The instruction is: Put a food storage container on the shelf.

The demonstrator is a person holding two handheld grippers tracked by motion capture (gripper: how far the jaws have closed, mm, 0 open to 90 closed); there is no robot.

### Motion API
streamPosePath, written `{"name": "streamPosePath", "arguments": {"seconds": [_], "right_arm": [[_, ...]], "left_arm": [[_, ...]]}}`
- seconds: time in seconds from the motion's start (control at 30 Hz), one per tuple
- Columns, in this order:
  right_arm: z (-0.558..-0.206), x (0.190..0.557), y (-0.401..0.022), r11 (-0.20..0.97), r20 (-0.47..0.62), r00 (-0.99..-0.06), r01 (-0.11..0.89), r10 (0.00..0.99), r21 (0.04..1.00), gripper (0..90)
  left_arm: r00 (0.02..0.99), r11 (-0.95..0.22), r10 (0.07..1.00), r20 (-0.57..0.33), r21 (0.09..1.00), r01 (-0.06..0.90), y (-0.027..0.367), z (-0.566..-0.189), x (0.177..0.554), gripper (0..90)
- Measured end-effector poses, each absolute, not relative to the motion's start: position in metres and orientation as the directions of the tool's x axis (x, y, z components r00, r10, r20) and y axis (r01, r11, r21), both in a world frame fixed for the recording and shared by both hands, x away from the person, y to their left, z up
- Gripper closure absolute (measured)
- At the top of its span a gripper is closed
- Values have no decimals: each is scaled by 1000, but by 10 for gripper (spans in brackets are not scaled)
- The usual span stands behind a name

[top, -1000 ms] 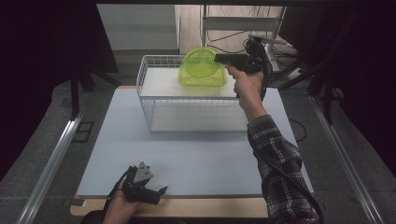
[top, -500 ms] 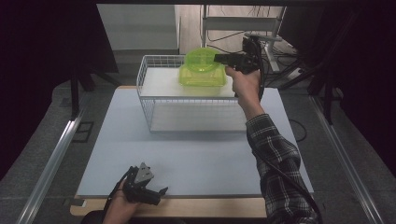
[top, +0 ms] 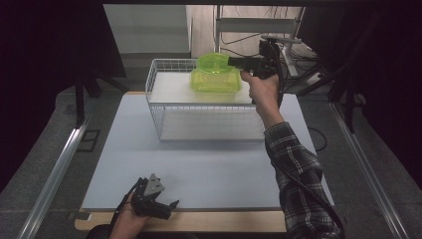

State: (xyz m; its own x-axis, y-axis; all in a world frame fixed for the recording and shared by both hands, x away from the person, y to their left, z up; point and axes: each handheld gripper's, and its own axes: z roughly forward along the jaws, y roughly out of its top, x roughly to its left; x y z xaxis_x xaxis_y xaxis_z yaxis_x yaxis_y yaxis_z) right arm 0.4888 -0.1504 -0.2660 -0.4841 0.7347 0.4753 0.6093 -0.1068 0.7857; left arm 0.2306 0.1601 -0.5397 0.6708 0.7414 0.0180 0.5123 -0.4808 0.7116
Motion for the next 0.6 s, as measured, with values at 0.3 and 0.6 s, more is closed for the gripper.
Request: {"name": "streamPosePath", "arguments": {"seconds": [0.3, 0.6], "right_arm": [[-267, 482, -164, -73, 458, -514, 605, 725, 793, 399], [-268, 469, -171, -6, 417, -564, 589, 713, 808, 302]], "left_arm": [[666, -475, 746, 16, 714, 514, 161, -539, 231, 24], [664, -472, 748, 15, 715, 515, 161, -539, 231, 23]]}}
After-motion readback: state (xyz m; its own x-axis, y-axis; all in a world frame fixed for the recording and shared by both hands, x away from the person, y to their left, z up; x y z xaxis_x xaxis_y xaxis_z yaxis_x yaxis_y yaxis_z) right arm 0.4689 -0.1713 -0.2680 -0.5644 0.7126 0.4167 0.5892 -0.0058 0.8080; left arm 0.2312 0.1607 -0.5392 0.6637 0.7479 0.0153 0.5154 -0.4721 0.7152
